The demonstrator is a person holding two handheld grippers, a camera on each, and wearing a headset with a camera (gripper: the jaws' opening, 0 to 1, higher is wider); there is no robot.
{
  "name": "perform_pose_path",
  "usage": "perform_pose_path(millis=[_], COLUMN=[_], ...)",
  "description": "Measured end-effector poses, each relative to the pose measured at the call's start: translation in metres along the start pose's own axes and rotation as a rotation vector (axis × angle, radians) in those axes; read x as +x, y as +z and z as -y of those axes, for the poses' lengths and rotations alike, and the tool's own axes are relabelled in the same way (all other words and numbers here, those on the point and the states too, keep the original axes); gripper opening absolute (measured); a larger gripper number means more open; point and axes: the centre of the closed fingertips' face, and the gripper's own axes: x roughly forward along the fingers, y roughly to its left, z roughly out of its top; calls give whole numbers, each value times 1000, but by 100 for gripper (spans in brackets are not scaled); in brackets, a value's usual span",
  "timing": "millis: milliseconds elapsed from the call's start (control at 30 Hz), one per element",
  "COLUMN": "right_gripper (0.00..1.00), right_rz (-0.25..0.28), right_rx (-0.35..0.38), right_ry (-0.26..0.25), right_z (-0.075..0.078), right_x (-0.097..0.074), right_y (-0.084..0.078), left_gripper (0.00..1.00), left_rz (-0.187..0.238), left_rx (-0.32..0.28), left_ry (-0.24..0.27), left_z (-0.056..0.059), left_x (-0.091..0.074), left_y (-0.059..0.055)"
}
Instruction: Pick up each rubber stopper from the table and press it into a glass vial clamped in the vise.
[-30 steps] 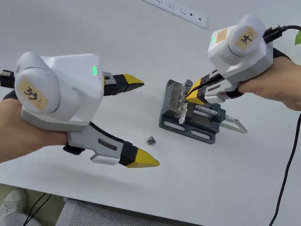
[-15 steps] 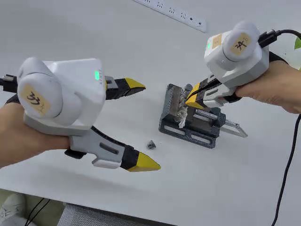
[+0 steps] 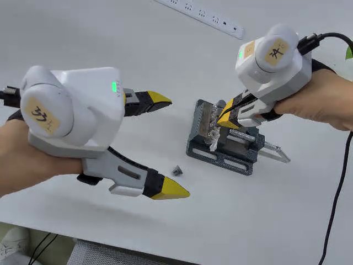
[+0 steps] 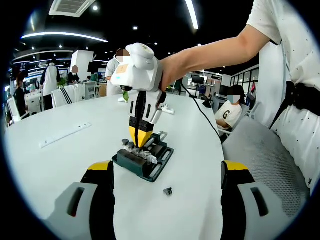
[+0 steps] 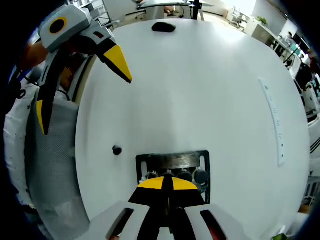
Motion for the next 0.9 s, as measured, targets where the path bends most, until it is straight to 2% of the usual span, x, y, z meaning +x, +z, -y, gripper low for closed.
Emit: perform_pose_path(millis=[267,767,900], right_gripper=[0,0,0], right_rz=[-30,-25,-11], right_rx=[-9,-25,-47], right_ry=[1,9,-12], right_z=[0,-1,-2], right_x=[-1,1,2], right_y=[0,-1,-3], left_gripper=[87,86,86], left_rz=[0,0,2], left_rx=[0,-1,1], left_ry=[3,5,6], left_z=[0,-1,-1], left_x=[0,1,1], left_y=[1,2,4])
